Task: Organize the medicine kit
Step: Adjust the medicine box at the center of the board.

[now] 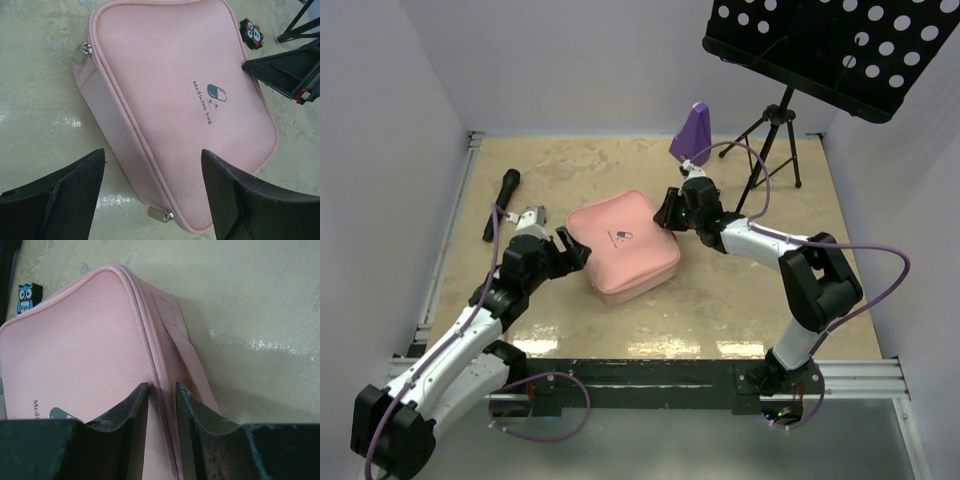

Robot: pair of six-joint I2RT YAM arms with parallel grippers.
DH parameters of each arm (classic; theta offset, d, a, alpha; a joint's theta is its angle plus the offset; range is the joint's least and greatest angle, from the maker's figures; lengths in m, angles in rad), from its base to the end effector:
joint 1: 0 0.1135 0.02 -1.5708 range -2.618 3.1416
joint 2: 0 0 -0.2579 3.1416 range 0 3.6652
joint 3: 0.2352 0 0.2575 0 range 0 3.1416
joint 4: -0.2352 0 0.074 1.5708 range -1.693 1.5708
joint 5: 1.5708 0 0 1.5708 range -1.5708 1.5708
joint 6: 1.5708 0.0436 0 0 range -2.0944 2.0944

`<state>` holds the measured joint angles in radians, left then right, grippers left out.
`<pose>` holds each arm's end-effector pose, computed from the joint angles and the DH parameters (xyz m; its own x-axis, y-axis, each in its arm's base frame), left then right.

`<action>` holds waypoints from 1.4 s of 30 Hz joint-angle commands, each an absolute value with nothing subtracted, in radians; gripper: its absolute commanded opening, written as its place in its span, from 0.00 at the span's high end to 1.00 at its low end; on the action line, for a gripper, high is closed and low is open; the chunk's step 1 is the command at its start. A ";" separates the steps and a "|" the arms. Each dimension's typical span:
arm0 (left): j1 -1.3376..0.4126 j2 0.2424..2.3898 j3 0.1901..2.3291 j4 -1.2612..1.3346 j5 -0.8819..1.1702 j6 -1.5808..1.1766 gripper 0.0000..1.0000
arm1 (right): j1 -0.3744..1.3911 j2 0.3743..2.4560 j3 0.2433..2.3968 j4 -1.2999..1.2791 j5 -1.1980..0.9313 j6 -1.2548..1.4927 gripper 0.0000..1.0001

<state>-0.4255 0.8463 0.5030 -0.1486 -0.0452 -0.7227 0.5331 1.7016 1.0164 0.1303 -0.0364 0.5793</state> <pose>0.1909 -0.0843 0.2233 -0.5714 -0.4665 -0.6752 -0.0025 0.8237 -0.5670 0.3311 0.1972 0.1953 -0.6723 0.2385 -0.7008 -0.1989 0.8537 0.4813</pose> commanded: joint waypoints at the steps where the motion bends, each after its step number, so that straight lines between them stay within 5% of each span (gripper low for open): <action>1: -0.416 0.714 0.431 -0.167 -0.106 -0.738 0.17 | 0.500 1.738 1.071 0.101 0.005 0.543 0.69; 12: -0.417 0.443 0.129 0.098 0.092 -0.838 0.00 | 0.492 1.637 1.082 0.101 0.024 0.534 0.46; 22: -0.417 0.512 0.291 -0.047 -0.079 -0.805 0.00 | 0.592 1.431 1.003 0.068 0.103 0.496 0.44; 29: -0.396 0.799 0.595 -0.202 -0.270 -0.735 0.02 | 0.649 1.333 0.919 0.008 0.127 0.571 0.44; 42: -0.212 1.327 0.850 -0.043 0.047 -0.531 0.03 | 0.647 1.207 0.761 -0.094 0.095 0.646 0.38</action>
